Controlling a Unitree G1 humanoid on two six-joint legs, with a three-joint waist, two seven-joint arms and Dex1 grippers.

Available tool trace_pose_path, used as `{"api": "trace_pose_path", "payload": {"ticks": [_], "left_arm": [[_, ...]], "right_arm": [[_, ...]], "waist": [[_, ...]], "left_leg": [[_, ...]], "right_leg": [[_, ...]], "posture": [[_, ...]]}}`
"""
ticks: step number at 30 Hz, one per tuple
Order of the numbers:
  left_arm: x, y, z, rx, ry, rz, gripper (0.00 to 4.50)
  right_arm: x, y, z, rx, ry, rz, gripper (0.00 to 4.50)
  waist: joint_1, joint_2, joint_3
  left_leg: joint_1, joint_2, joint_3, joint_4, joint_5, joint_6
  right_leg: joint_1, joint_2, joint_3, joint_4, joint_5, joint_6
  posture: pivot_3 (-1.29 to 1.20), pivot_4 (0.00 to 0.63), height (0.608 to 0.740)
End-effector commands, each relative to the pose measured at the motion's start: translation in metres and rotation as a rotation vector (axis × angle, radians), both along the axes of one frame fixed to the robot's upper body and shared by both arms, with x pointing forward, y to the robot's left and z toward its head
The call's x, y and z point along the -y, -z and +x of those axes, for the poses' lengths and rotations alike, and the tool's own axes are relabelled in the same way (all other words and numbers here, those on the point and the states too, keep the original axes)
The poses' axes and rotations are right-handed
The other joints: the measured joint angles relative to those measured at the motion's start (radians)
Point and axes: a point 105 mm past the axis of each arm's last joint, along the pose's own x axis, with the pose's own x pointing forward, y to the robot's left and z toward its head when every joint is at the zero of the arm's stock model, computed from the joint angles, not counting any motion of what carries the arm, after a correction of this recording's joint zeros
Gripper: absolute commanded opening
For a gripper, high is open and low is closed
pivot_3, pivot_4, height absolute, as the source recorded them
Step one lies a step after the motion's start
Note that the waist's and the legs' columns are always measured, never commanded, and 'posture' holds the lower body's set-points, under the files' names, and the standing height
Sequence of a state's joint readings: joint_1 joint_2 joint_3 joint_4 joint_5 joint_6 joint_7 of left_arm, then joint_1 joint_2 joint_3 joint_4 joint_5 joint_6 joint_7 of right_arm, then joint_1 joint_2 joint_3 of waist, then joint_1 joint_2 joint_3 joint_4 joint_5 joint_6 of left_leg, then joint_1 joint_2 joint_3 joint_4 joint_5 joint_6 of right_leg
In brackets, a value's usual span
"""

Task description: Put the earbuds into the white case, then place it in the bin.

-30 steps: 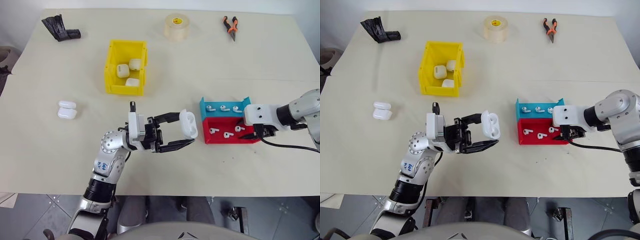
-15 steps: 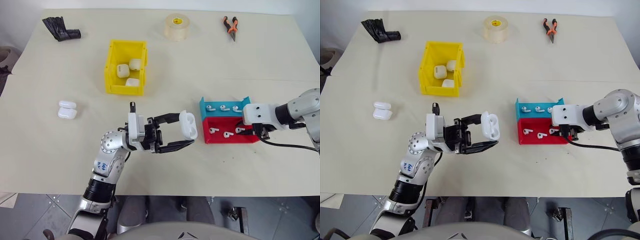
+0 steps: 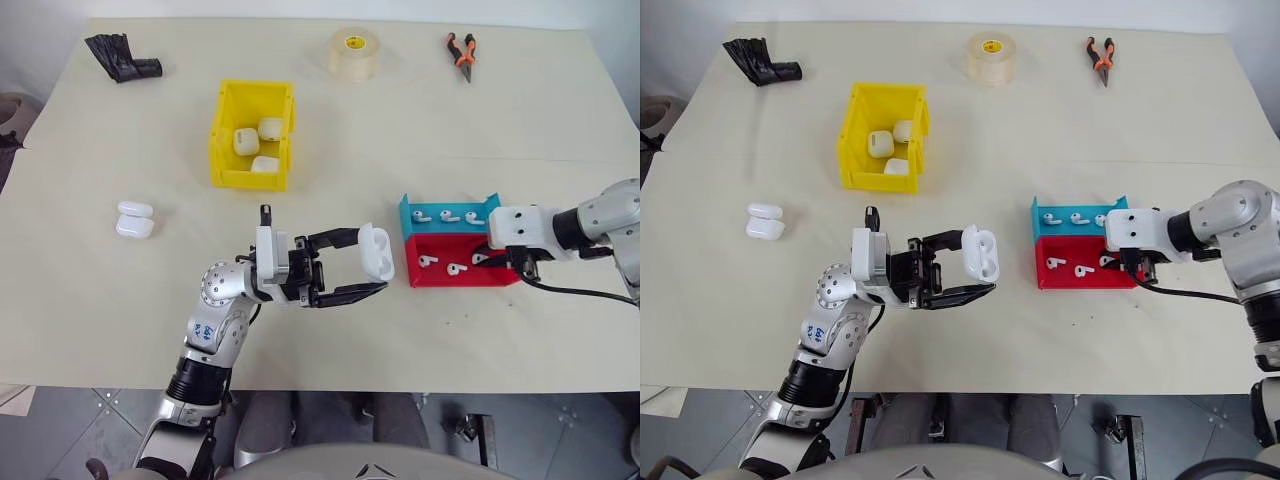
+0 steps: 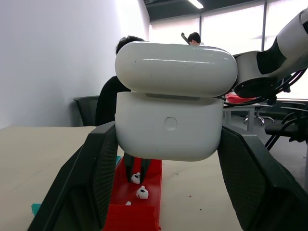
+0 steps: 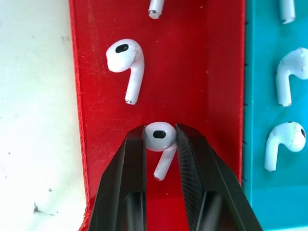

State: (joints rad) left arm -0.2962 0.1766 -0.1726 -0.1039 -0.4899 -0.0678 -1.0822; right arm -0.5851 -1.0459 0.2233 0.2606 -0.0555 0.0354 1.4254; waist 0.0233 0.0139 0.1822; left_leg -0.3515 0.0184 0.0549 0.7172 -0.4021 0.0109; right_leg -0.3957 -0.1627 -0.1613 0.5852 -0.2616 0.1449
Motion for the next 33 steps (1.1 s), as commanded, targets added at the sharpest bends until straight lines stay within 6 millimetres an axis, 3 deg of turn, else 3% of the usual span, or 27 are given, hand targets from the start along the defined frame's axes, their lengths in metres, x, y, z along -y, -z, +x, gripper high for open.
{"api": "trace_pose_path", "payload": {"ticks": [1,6,11,14,17,19,25,33], "left_arm": [[-0.001,-0.008,0.001,0.016,0.008,-0.029,2.76],[-0.004,-0.011,0.005,-0.004,0.011,-0.042,2.76],[-0.006,-0.013,0.007,-0.037,0.036,-0.051,2.76],[-0.007,-0.013,0.006,-0.039,0.045,-0.044,2.76],[-0.006,-0.013,0.004,-0.049,0.074,-0.034,2.76],[-0.007,-0.012,0.004,-0.053,0.08,-0.026,2.76],[-0.005,-0.014,0.005,-0.063,0.095,-0.018,2.76],[0.001,-0.015,0.005,-0.077,0.115,-0.019,2.76]], "right_arm": [[-0.004,-0.018,0.0,0.063,0.028,0.103,0.52],[-0.011,-0.045,-0.009,0.125,0.056,0.304,0.52],[-0.045,-0.072,-0.028,0.254,-0.024,0.659,0.52],[-0.054,-0.084,-0.031,0.336,-0.025,0.806,0.52],[-0.076,-0.099,-0.045,0.359,-0.019,1.127,0.52],[-0.085,-0.105,-0.053,0.343,-0.021,1.252,0.52],[-0.128,-0.109,-0.081,0.226,-0.081,1.441,0.52],[-0.142,-0.102,-0.094,0.161,-0.108,1.449,0.52]], "waist": [[0.001,0.0,0.0],[0.003,0.0,0.0],[0.003,0.0,0.0],[0.002,0.0,0.0],[0.005,0.0,0.0],[0.003,0.0,0.0],[0.002,0.001,0.0],[0.002,0.001,0.0]], "left_leg": [[0.0,0.0,0.0,0.0,0.0,0.0],[0.0,0.0,0.0,0.0,0.0,0.0],[0.0,0.0,-0.001,0.0,0.0,0.0],[0.0,0.0,-0.001,0.0,0.0,0.0],[0.0,0.0,-0.001,0.0,0.0,0.0],[0.0,0.0,-0.002,0.0,0.0,0.0],[0.0,-0.001,-0.002,0.0,0.0,0.0],[0.0,-0.001,-0.002,-0.001,0.0,0.0]], "right_leg": [[0.0,0.0,0.0,0.0,0.0,0.0],[0.0,0.0,0.0,0.0,0.0,0.0],[0.0,0.0,0.0,0.0,0.0,0.0],[0.0,0.0,0.0,0.001,0.0,0.0],[0.0,0.0,0.0,0.001,0.0,0.0],[0.0,0.0,-0.001,0.001,0.0,0.0],[0.0,0.0,0.0,0.001,0.0,0.0],[0.0,0.0,0.0,0.001,0.0,0.0]], "posture": [[0.0,0.15,0.74],[0.0,0.15,0.74],[0.0,0.15,0.74],[0.0,0.15,0.74],[0.0,0.15,0.74],[0.0,0.15,0.74],[0.0,0.15,0.74],[0.0,0.15,0.74]]}}
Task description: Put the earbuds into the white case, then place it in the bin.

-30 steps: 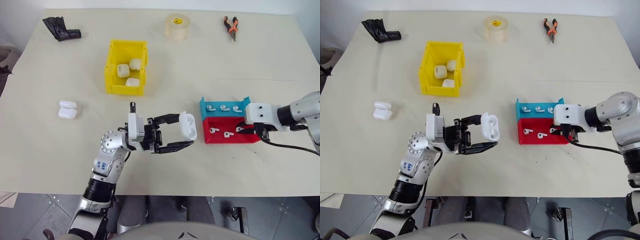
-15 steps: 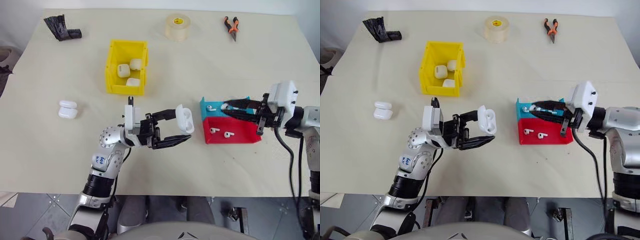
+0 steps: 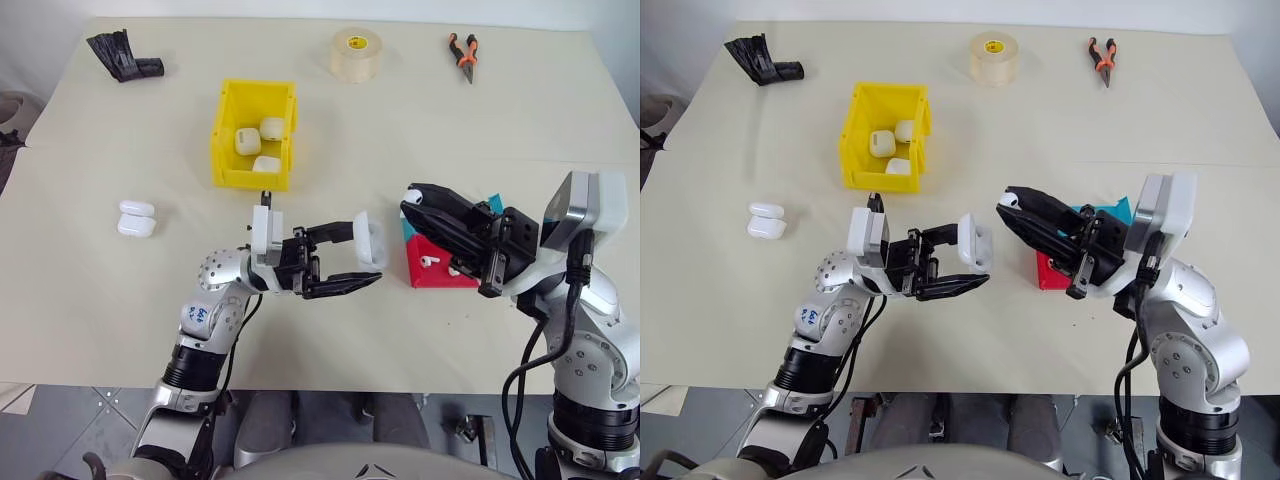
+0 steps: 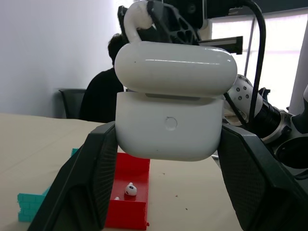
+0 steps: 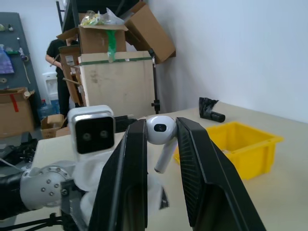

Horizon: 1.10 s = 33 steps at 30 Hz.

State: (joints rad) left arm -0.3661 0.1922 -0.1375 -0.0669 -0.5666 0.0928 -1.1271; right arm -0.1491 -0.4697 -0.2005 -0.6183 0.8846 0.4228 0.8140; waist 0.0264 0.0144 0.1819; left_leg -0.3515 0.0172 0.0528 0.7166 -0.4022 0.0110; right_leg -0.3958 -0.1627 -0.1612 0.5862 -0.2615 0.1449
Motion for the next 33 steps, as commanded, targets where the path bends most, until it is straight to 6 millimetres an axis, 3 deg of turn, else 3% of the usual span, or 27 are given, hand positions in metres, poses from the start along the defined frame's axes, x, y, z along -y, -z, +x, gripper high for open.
{"api": "trace_pose_path", "payload": {"ticks": [1,23,33], "left_arm": [[0.005,-0.01,-0.005,0.031,0.035,-0.033,2.76],[0.008,-0.013,-0.008,0.034,0.046,-0.043,2.76],[0.005,-0.022,0.001,0.028,-0.017,-0.095,2.76]], "right_arm": [[-0.005,-0.003,-0.009,0.027,-0.034,-0.003,0.52],[-0.014,0.023,0.011,0.015,-0.025,-0.006,0.52],[-0.018,0.032,0.008,-0.003,-0.075,-0.061,0.52]], "waist": [[-0.002,0.0,0.0],[-0.002,0.0,0.0],[-0.001,0.0,0.0]], "left_leg": [[0.0,0.0,0.0,0.0,0.0,0.0],[0.0,0.0,0.001,0.0,0.0,0.0],[0.0,0.0,0.001,0.0,0.0,0.0]], "right_leg": [[0.0,0.0,0.0,0.0,0.0,0.0],[0.0,0.0,0.0,0.0,0.0,0.0],[0.0,0.0,0.0,0.0,0.0,0.0]], "posture": [[0.0,0.15,0.74],[0.0,0.15,0.74],[0.0,0.15,0.74]]}}
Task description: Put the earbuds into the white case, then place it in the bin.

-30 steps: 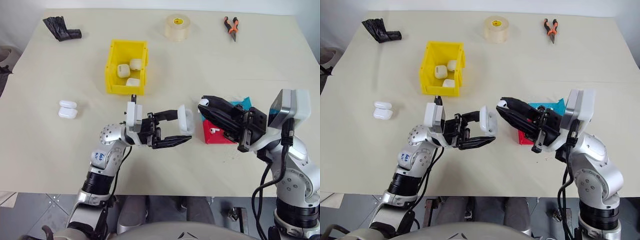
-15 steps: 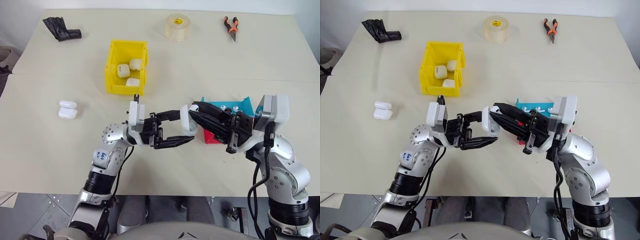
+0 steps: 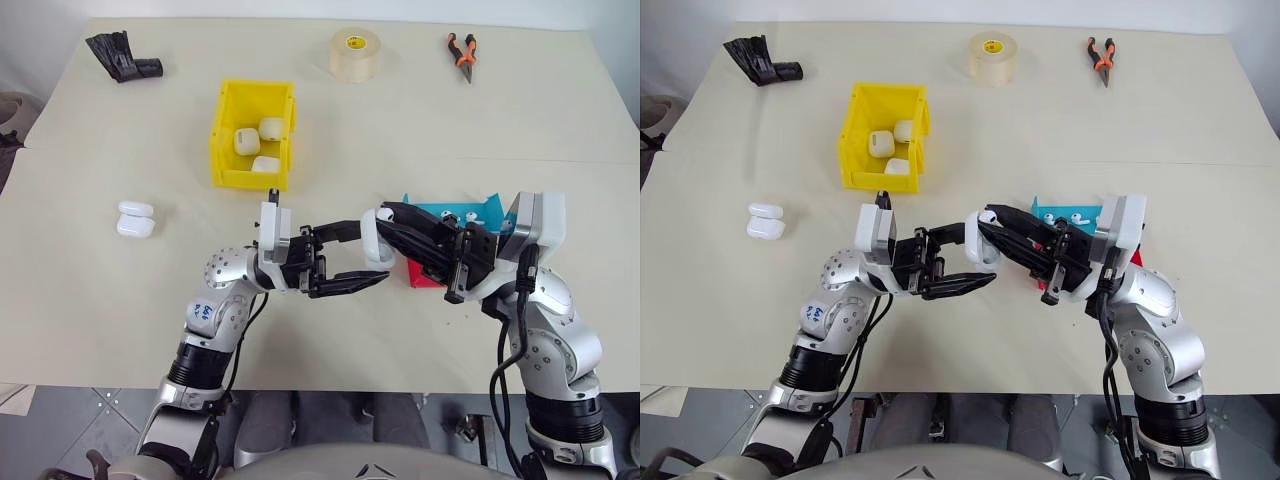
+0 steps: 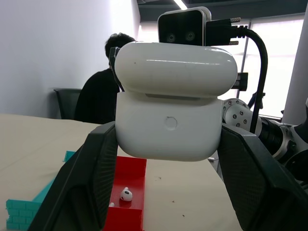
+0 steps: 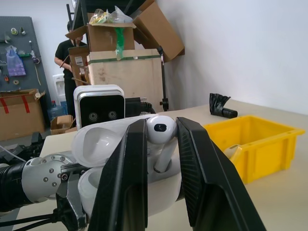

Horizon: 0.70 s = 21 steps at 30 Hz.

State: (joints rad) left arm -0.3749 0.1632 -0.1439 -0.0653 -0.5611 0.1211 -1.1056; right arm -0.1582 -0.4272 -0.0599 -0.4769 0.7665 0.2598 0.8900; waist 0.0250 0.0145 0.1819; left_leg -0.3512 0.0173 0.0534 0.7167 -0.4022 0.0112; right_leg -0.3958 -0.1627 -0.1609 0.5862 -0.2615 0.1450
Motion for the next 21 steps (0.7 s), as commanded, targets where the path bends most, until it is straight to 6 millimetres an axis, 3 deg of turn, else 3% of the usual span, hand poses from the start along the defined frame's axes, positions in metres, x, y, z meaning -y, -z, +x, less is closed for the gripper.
{"api": "trace_pose_path", "payload": {"ticks": [1,12,15,21], "left_arm": [[-0.003,-0.021,0.001,0.06,-0.029,-0.08,2.76],[-0.005,-0.02,0.003,0.067,-0.046,-0.078,2.76],[-0.004,-0.019,0.002,0.068,-0.038,-0.075,2.76],[-0.001,-0.018,0.001,0.072,-0.031,-0.073,2.76]], "right_arm": [[-0.003,0.009,-0.005,-0.012,-0.042,-0.069,0.52],[0.006,0.01,-0.009,0.049,-0.079,-0.177,0.52],[0.005,0.008,-0.007,-0.007,-0.099,-0.173,0.52],[0.002,-0.005,-0.007,-0.007,-0.148,-0.171,2.5]], "waist": [[0.0,0.0,0.0],[0.0,0.0,0.0],[0.0,0.0,0.0],[0.002,0.0,0.0]], "left_leg": [[0.0,0.0,0.0,0.0,0.0,0.0],[0.0,0.0,0.0,0.0,0.0,0.0],[0.0,0.0,0.0,0.0,0.0,0.0],[0.0,0.0,0.0,0.0,0.0,0.0]], "right_leg": [[0.0,0.0,0.0,0.0,0.0,0.0],[0.0,0.0,0.0,0.0,0.0,0.0],[0.0,0.0,0.0,0.0,0.0,0.0],[0.0,0.0,0.0,0.0,0.0,0.0]], "posture": [[0.0,0.15,0.74],[0.0,0.15,0.74],[0.0,0.15,0.74],[0.0,0.15,0.74]]}}
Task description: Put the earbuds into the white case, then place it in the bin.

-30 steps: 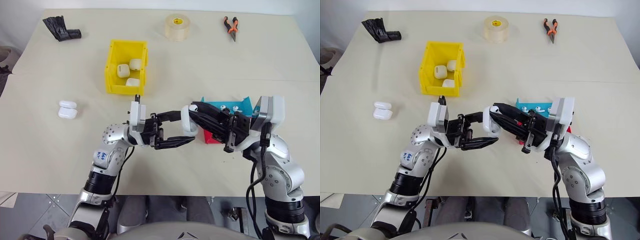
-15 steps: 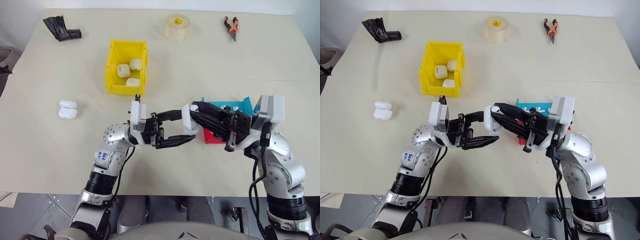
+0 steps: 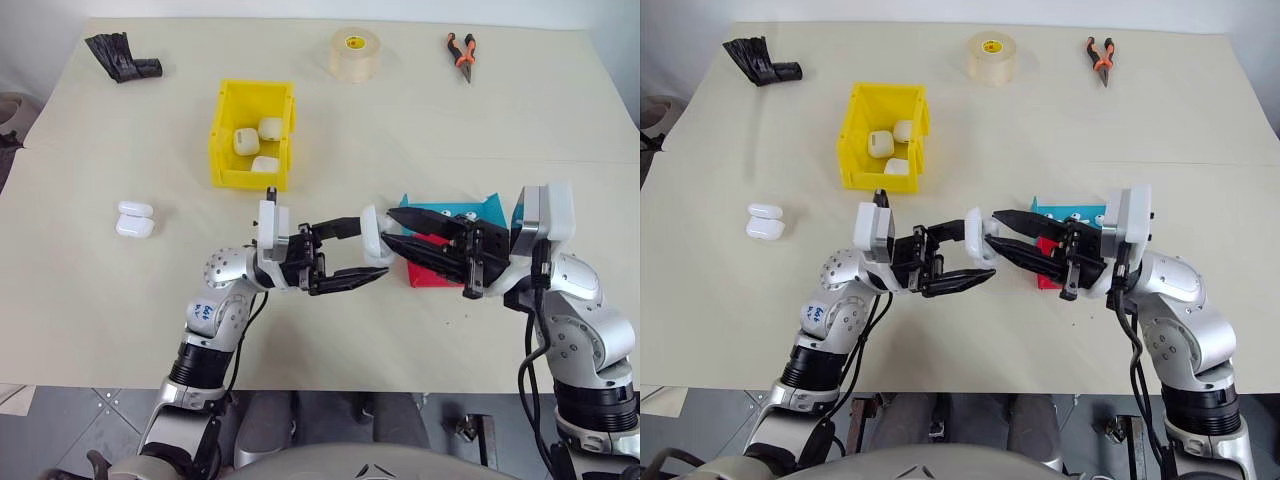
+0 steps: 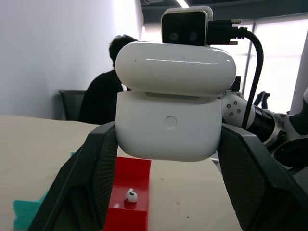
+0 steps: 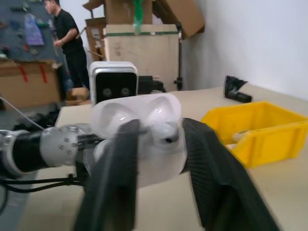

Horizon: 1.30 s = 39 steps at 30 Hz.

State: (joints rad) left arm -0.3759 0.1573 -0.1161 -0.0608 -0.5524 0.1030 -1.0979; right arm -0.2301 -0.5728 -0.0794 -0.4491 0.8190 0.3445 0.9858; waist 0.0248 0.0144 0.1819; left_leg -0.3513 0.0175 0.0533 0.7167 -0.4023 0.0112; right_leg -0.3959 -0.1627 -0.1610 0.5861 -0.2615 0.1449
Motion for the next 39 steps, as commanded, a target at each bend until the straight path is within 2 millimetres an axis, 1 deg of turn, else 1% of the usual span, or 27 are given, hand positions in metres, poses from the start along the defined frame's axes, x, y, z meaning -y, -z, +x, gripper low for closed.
{"api": "trace_pose_path", "payload": {"ticks": [1,2,3,5,6,8,10,12,14,16,18,20,21,23,26,27,31,33,35,37,39], "left_arm": [[0.003,-0.015,-0.003,0.059,0.008,-0.057,2.76],[0.003,-0.015,-0.003,0.059,0.006,-0.056,2.76],[0.001,-0.013,-0.003,0.06,-0.001,-0.05,2.76],[-0.003,-0.01,-0.002,0.06,-0.013,-0.036,2.76],[-0.007,-0.006,-0.002,0.058,-0.024,-0.022,2.76],[-0.016,0.002,-0.003,0.054,-0.043,0.01,2.76],[-0.021,0.006,-0.004,0.051,-0.053,0.023,2.76],[-0.024,0.009,-0.006,0.056,-0.057,0.03,2.76],[-0.025,0.012,-0.008,0.063,-0.055,0.035,2.76],[-0.024,0.012,-0.008,0.067,-0.056,0.033,2.76],[-0.023,0.012,-0.008,0.074,-0.057,0.031,2.76],[-0.02,0.011,-0.008,0.081,-0.056,0.025,2.76],[-0.019,0.011,-0.007,0.082,-0.055,0.023,2.76],[-0.016,0.01,-0.007,0.088,-0.053,0.016,2.76],[-0.013,0.009,-0.008,0.093,-0.048,0.009,2.76],[-0.011,0.009,-0.008,0.094,-0.048,0.006,2.76],[-0.008,0.01,-0.009,0.093,-0.049,-0.004,2.76],[-0.005,0.011,-0.01,0.092,-0.05,-0.01,2.76],[-0.004,0.011,-0.011,0.089,-0.052,-0.019,2.76],[-0.003,0.011,-0.011,0.089,-0.057,-0.027,2.76],[-0.002,0.01,-0.01,0.092,-0.071,-0.034,2.76]], "right_arm": [[-0.004,-0.003,-0.006,-0.01,-0.049,-0.024,2.89],[-0.001,-0.004,-0.004,-0.006,-0.04,-0.028,3.28],[0.005,-0.005,-0.001,0.005,-0.021,-0.048,3.55],[0.018,-0.007,0.004,0.029,0.021,-0.089,4.3],[0.029,-0.007,0.008,0.04,0.055,-0.12,4.49],[0.055,-0.004,0.013,0.055,0.123,-0.211,4.49],[0.074,0.0,0.016,0.057,0.166,-0.284,4.49],[0.099,0.007,0.02,0.05,0.227,-0.359,4.49],[0.118,0.015,0.022,0.053,0.269,-0.435,4.49],[0.134,0.02,0.026,0.049,0.306,-0.472,4.49],[0.144,0.021,0.03,0.056,0.326,-0.503,4.49],[0.149,0.019,0.035,0.055,0.335,-0.517,4.49],[0.151,0.02,0.037,0.019,0.325,-0.542,4.49],[0.15,0.016,0.044,0.01,0.319,-0.575,4.49],[0.152,0.015,0.065,-0.032,0.378,-0.703,4.49],[0.149,0.01,0.07,-0.034,0.369,-0.711,4.49],[0.148,0.006,0.096,-0.114,0.41,-0.806,4.49],[0.145,0.007,0.109,-0.184,0.418,-0.842,4.49],[0.148,0.013,0.118,-0.215,0.437,-0.95,4.49],[0.15,0.02,0.124,-0.225,0.441,-1.054,4.49],[0.15,0.024,0.136,-0.223,0.46,-1.111,4.49]], "waist": [[0.003,0.0,0.0],[0.003,0.0,0.0],[0.003,0.0,0.0],[0.002,0.0,0.0],[0.002,0.0,0.0],[0.001,0.0,0.0],[0.002,0.0,0.0],[0.002,0.0,0.0],[0.005,0.0,0.0],[0.003,0.0,0.0],[0.0,0.0,0.0],[-0.001,0.0,0.0],[-0.001,0.0,0.0],[-0.002,0.0,0.0],[-0.005,0.001,0.0],[-0.004,0.001,0.0],[0.0,0.001,0.0],[0.0,0.001,0.0],[0.0,0.001,0.0],[-0.001,0.001,0.0],[-0.005,0.001,0.0]], "left_leg": [[0.0,0.0,0.0,0.0,0.0,0.0],[0.0,0.0,0.0,0.0,0.0,0.0],[0.0,0.0,0.0,0.0,0.0,0.001],[0.0,-0.001,0.0,0.0,0.0,0.001],[0.0,0.0,0.0,0.0,0.0,0.001],[0.0,0.0,0.0,0.0,0.0,0.001],[0.0,0.0,0.001,0.0,0.0,0.001],[0.0,0.0,0.001,0.0,-0.001,0.001],[0.0,0.0,0.001,0.0,-0.001,0.001],[0.0,-0.001,0.001,0.0,-0.001,0.001],[0.0,0.0,0.002,0.0,-0.001,0.001],[0.0,0.0,0.002,0.0,-0.001,0.001],[0.0,0.0,0.002,0.0,-0.001,0.001],[0.001,0.0,0.002,0.0,-0.001,0.001],[0.001,0.0,0.002,0.0,-0.001,0.001],[0.001,0.0,0.003,0.0,-0.001,0.001],[0.0,0.0,0.002,0.0,-0.001,0.001],[-0.001,0.0,0.002,0.001,-0.001,0.001],[-0.001,0.0,0.002,0.001,-0.001,0.001],[-0.001,0.0,0.002,0.0,-0.001,0.001],[-0.001,0.0,0.002,0.0,-0.001,0.001]], "right_leg": [[0.0,0.0,0.0,0.0,0.0,0.0],[0.0,0.0,0.0,0.0,0.0,0.0],[0.0,0.0,0.0,0.0,0.0,0.0],[0.0,0.0,0.0,0.0,0.0,0.0],[0.0,0.0,0.0,0.0,0.0,0.0],[0.0,0.0,0.0,0.0,0.0,0.0],[0.0,0.0,0.0,0.0,0.0,0.0],[0.0,0.0,0.0,-0.001,0.0,0.0],[0.0,-0.001,0.0,-0.001,0.0,0.0],[0.0,-0.001,0.0,-0.001,0.0,0.001],[0.0,-0.001,0.001,0.0,0.0,0.001],[0.0,-0.001,0.001,-0.001,0.0,0.001],[0.0,-0.001,0.001,-0.001,0.0,0.001],[0.0,-0.001,0.001,0.0,0.0,0.001],[0.0,-0.001,0.001,0.0,0.0,0.001],[0.0,-0.001,0.001,0.0,0.0,0.001],[0.0,-0.001,0.001,-0.001,0.0,0.001],[0.0,-0.001,0.0,-0.001,0.0,0.001],[0.0,-0.001,0.0,-0.001,0.0,0.001],[0.0,-0.001,0.0,-0.002,0.0,0.001],[0.0,-0.001,0.0,-0.002,0.0,0.001]], "posture": [[0.0,0.15,0.74],[0.0,0.15,0.74],[0.0,0.15,0.74],[0.0,0.15,0.74],[0.0,0.15,0.74],[0.0,0.15,0.74],[0.0,0.15,0.74],[0.0,0.15,0.74],[0.0,0.15,0.74],[0.0,0.15,0.74],[0.0,0.15,0.74],[0.0,0.15,0.74],[0.0,0.15,0.74],[0.0,0.15,0.74],[0.0,0.15,0.74],[0.0,0.15,0.74],[0.0,0.15,0.74],[0.0,0.15,0.74],[0.0,0.15,0.74],[0.0,0.15,0.74],[0.0,0.15,0.74]]}}
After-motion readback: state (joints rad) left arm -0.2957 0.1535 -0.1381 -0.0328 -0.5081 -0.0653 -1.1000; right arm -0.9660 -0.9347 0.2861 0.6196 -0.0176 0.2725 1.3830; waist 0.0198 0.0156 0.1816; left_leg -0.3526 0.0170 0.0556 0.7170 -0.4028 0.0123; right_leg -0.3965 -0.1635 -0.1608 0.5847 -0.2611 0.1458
